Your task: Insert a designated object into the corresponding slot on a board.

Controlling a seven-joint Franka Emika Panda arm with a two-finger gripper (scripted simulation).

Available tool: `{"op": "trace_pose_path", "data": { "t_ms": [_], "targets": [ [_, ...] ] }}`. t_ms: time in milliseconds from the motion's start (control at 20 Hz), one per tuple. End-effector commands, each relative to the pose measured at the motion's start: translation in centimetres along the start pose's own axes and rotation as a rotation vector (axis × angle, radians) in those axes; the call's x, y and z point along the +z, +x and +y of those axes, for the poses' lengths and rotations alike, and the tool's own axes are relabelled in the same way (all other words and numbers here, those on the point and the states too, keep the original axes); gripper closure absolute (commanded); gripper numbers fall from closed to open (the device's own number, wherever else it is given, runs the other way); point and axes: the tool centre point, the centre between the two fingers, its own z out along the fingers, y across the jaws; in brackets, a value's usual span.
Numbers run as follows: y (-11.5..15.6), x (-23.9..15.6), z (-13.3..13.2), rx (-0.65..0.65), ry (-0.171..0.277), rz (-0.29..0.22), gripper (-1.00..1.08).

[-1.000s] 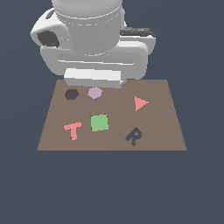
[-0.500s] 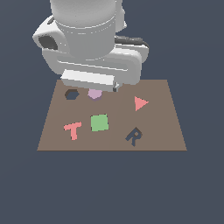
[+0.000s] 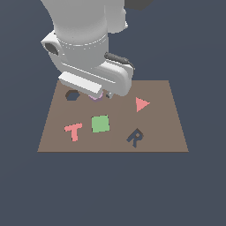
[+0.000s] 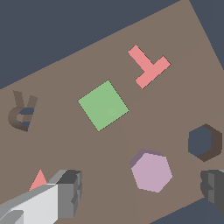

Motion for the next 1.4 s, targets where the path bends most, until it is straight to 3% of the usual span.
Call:
{"op": "trace_pose_path", "data": {
  "t_ms": [0,700,1350],
  "targets": [
    [-0.3,1.0,0.7,0.092,-0.001,0.001,-0.92],
    [-2.9,6.4,3.3,0.561,-0.007,0.004,-0.92],
    [-4.0,8.3,3.7,0.72,-0.007,0.004,-0.92]
  ]
}}
